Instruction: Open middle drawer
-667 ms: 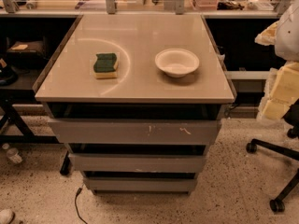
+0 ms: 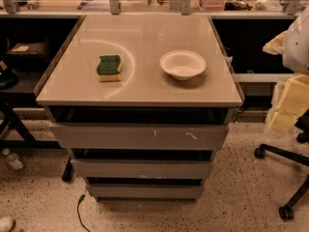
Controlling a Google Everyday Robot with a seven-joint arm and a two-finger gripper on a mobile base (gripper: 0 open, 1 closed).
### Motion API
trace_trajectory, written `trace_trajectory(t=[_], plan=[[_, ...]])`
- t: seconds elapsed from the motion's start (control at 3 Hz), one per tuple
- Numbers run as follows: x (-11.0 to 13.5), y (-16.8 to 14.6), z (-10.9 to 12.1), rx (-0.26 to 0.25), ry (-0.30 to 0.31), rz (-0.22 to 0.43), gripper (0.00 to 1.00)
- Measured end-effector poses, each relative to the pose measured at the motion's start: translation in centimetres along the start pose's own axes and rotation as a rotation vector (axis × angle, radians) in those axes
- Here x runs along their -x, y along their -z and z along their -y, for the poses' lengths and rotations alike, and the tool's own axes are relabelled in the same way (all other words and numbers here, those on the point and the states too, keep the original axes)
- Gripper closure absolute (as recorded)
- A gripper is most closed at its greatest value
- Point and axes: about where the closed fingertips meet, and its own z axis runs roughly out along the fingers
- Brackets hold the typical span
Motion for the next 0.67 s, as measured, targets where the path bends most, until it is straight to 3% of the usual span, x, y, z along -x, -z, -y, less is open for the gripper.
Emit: trace_trajectory(t=[0.33, 0.67], plan=[[0.3, -2.6, -2.6, 0.006, -0.011, 0.009, 0.0], [0.1, -8.4, -6.1, 0.067, -0.023, 0.009, 0.0]])
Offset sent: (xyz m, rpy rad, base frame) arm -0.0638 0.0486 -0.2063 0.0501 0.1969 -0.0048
